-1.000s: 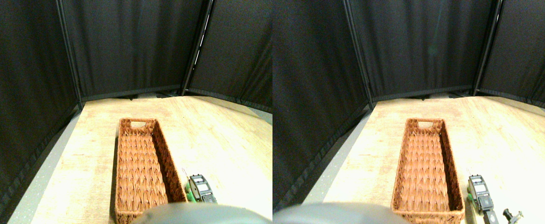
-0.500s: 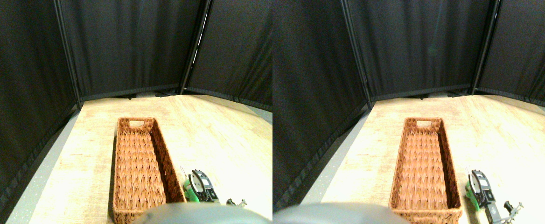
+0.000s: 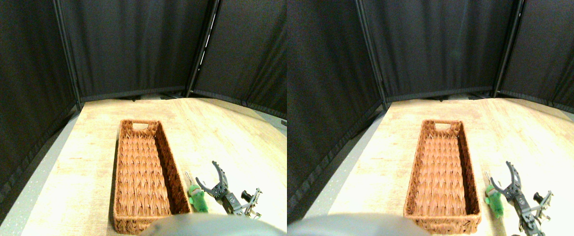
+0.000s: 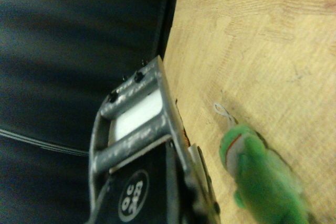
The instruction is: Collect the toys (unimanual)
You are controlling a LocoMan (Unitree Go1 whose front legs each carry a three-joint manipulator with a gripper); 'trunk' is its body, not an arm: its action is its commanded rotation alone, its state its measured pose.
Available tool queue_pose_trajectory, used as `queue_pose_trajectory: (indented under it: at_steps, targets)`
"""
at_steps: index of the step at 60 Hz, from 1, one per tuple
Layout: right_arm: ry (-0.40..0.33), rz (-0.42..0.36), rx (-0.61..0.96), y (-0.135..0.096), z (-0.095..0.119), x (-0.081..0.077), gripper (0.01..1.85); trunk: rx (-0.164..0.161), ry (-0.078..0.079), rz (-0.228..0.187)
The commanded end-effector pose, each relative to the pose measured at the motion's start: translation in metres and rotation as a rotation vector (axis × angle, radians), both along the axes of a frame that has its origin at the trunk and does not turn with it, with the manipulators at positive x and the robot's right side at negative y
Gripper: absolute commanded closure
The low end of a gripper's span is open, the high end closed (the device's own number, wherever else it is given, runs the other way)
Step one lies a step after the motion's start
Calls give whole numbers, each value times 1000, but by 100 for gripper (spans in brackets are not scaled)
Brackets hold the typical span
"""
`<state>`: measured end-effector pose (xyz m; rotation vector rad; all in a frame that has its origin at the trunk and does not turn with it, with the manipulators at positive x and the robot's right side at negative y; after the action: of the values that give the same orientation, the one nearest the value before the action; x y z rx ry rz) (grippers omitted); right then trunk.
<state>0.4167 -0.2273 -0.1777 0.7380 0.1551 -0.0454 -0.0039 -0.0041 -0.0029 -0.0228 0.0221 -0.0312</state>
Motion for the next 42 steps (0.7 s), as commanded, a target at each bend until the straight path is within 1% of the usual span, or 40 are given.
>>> queue_pose_trajectory:
  at_steps: [1, 6, 7, 9, 10, 12, 13, 15, 16, 19, 22, 23, 25, 28, 30, 36, 39, 42]
  targets:
    - [-22, 6, 31, 1, 11, 0, 125, -26, 24, 7]
    - [31, -8, 135, 1, 10, 0, 122, -29, 25, 7]
    - [31, -8, 135, 1, 10, 0, 122, -29, 25, 7]
    - [58, -11, 186, 1, 7, 1, 121, -31, 24, 7]
    - [71, -17, 215, 1, 6, 1, 121, -31, 26, 7]
    - [101, -32, 304, 3, 1, 0, 121, -32, 26, 9]
    - [101, -32, 304, 3, 1, 0, 121, -32, 26, 9]
    - [131, -43, 376, 3, -5, -1, 120, -34, 27, 10]
    - [142, -45, 384, 3, -7, -1, 119, -34, 27, 10]
    - [155, -37, 414, 2, -13, -1, 117, -34, 27, 10]
    - [181, -60, 499, 3, -21, 0, 114, -34, 27, 10]
    - [191, -55, 511, 3, -23, 1, 114, -34, 31, 16]
    - [199, -47, 522, 3, -26, 2, 113, -34, 31, 17]
    - [231, -61, 597, 2, -32, 4, 111, -35, 34, 17]
    - [228, -56, 593, 1, -37, 6, 110, -34, 32, 18]
    - [239, -59, 602, 1, -43, 5, 105, -34, 35, 23]
    - [243, -59, 608, 2, -43, 3, 102, -33, 34, 24]
    - [248, -39, 648, 4, -42, 0, 100, -33, 34, 24]
